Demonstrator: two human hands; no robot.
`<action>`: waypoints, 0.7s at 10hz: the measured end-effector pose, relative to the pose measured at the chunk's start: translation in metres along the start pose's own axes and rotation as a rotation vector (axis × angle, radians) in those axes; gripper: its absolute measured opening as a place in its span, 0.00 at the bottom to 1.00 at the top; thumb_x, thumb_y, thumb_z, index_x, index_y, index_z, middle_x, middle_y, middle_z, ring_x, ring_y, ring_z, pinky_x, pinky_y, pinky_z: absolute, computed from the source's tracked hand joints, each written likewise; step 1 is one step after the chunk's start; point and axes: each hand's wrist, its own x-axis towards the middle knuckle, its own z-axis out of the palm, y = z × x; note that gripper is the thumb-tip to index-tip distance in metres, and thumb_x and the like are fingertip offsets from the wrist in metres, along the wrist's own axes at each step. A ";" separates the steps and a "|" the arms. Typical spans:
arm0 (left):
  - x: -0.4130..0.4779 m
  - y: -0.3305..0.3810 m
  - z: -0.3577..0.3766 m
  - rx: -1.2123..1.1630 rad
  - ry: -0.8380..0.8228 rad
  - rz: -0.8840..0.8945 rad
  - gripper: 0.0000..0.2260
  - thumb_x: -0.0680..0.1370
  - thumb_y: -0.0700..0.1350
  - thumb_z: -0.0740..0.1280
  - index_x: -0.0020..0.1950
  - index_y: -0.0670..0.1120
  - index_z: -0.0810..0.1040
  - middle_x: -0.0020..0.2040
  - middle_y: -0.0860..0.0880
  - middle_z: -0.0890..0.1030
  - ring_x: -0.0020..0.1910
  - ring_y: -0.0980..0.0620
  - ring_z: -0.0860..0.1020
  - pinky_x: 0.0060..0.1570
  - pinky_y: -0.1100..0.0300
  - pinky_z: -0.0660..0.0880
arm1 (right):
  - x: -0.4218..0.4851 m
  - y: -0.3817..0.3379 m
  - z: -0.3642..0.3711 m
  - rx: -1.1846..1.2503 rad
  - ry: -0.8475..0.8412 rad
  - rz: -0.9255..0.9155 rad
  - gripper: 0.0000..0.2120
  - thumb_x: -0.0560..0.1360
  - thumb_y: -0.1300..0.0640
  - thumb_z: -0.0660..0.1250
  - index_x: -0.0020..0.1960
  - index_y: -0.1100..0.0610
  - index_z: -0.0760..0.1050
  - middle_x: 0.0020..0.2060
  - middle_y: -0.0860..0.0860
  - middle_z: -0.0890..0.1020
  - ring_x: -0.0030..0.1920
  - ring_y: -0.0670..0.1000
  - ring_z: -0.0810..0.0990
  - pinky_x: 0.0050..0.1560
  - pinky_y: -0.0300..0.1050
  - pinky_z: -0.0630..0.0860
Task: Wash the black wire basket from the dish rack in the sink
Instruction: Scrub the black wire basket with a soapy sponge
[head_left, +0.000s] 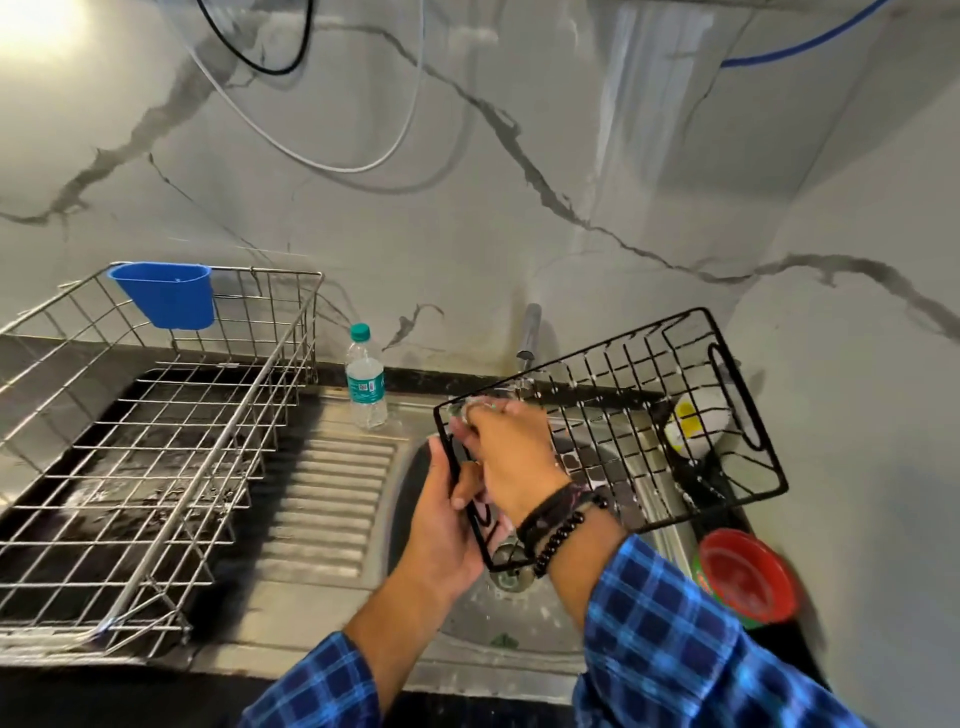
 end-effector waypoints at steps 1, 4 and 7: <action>-0.003 0.004 0.012 -0.052 -0.113 -0.043 0.34 0.82 0.66 0.51 0.31 0.46 0.82 0.38 0.45 0.85 0.47 0.49 0.85 0.51 0.54 0.80 | 0.005 0.003 0.001 0.262 -0.095 0.110 0.03 0.78 0.65 0.65 0.50 0.60 0.77 0.44 0.54 0.82 0.46 0.51 0.86 0.24 0.43 0.77; 0.007 -0.009 0.000 0.157 0.117 0.028 0.30 0.74 0.71 0.65 0.26 0.48 0.66 0.36 0.47 0.70 0.40 0.50 0.71 0.35 0.57 0.70 | 0.012 -0.011 -0.021 0.253 -0.208 0.137 0.08 0.80 0.70 0.59 0.44 0.63 0.73 0.42 0.55 0.80 0.36 0.46 0.83 0.37 0.36 0.80; -0.001 0.018 -0.012 0.227 0.082 0.167 0.31 0.75 0.71 0.60 0.24 0.48 0.66 0.29 0.52 0.64 0.26 0.56 0.68 0.32 0.59 0.71 | 0.011 -0.068 -0.072 0.294 -0.117 -0.199 0.07 0.80 0.66 0.62 0.54 0.60 0.77 0.45 0.52 0.79 0.45 0.45 0.81 0.56 0.37 0.78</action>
